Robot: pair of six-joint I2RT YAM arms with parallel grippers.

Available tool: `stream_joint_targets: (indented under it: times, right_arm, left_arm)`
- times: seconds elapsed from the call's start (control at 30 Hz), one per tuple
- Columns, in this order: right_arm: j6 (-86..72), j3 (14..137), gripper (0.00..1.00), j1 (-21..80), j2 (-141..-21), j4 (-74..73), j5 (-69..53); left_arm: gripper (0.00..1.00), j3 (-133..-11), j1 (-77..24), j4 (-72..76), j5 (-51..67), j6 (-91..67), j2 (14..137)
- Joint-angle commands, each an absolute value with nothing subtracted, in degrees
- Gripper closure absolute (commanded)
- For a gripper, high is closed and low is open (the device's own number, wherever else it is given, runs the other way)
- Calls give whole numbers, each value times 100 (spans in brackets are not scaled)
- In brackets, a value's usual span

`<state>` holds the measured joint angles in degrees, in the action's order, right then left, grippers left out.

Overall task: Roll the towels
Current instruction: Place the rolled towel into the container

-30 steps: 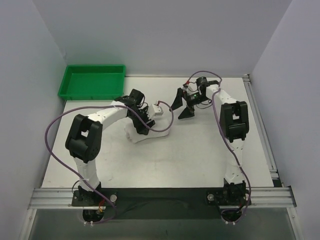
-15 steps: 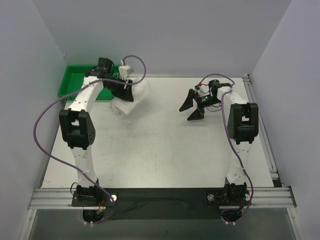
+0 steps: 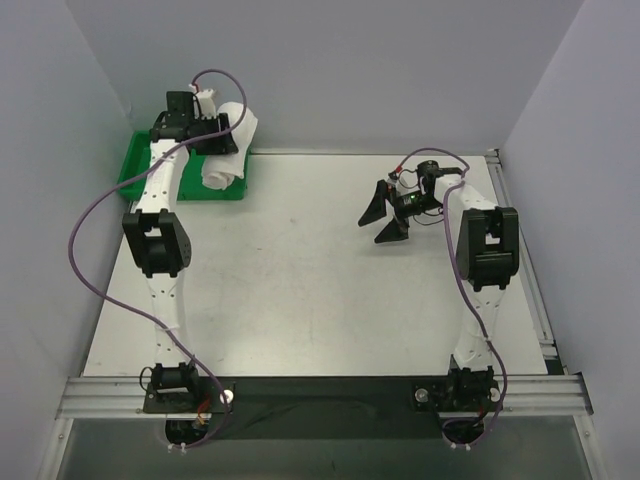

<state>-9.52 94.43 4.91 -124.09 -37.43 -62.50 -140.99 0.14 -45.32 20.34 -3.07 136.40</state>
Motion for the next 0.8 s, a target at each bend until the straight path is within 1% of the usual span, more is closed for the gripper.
stream_joint_targets:
  times: [0.0,0.03,0.13,0.3,0.77]
  right_arm:
    - [-826,9378,0,501,-12015,-3920,-6319]
    - [-817,9378,0,501,-12015,-3920,-6302]
    - [-809,9369,0,501,-12041,-3920,-6275]
    - [-765,9325,0,510,-12102,-3920,-6161]
    - [-756,9396,0,501,-12313,-3929,-6082]
  left_arm:
    - [100,-14291,158,-3166,1258,-870,13781]
    - [100,-14308,176,-3060,1022,-853,13833]
    - [100,-14475,281,-2778,792,-879,14114]
    - [100,-14704,334,-2382,782,-774,14598]
    - [100,-14423,290,-2443,598,-545,15222]
